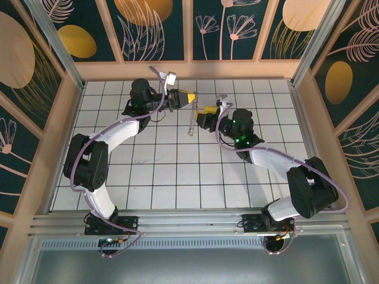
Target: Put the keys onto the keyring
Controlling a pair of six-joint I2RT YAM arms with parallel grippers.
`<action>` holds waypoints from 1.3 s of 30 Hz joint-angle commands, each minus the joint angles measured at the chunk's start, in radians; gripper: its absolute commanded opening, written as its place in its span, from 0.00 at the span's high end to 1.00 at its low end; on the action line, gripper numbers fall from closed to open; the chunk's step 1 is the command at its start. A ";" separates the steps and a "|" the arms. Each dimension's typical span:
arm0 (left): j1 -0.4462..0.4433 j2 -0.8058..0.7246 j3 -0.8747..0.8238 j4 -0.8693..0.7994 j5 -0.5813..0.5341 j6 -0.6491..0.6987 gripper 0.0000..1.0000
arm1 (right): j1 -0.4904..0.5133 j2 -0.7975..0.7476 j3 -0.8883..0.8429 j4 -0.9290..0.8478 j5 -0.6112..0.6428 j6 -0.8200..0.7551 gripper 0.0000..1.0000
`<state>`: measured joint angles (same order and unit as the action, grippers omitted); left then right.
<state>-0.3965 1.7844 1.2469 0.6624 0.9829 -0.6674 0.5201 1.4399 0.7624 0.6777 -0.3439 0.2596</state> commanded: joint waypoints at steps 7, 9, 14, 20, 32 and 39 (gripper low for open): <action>-0.004 -0.039 0.005 0.051 0.003 -0.008 1.00 | 0.018 0.060 0.120 -0.029 -0.008 -0.057 0.46; -0.004 -0.036 0.005 0.052 0.003 -0.009 1.00 | 0.018 0.071 0.130 -0.029 -0.016 -0.057 0.48; -0.004 -0.039 0.005 0.053 -0.006 -0.009 1.00 | 0.020 0.088 0.140 -0.044 -0.053 -0.067 0.76; -0.004 -0.039 -0.015 0.101 -0.037 -0.044 1.00 | 0.021 0.067 0.096 -0.029 -0.077 -0.054 1.00; -0.005 -0.043 -0.072 0.263 -0.056 -0.134 1.00 | 0.040 0.097 0.103 -0.002 -0.215 -0.002 1.00; -0.007 -0.039 -0.089 0.307 -0.059 -0.158 1.00 | -0.012 0.126 0.095 0.077 -0.339 0.077 1.00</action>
<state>-0.3996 1.7844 1.1576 0.8436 0.9421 -0.7982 0.5312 1.5448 0.8631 0.6880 -0.5549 0.2840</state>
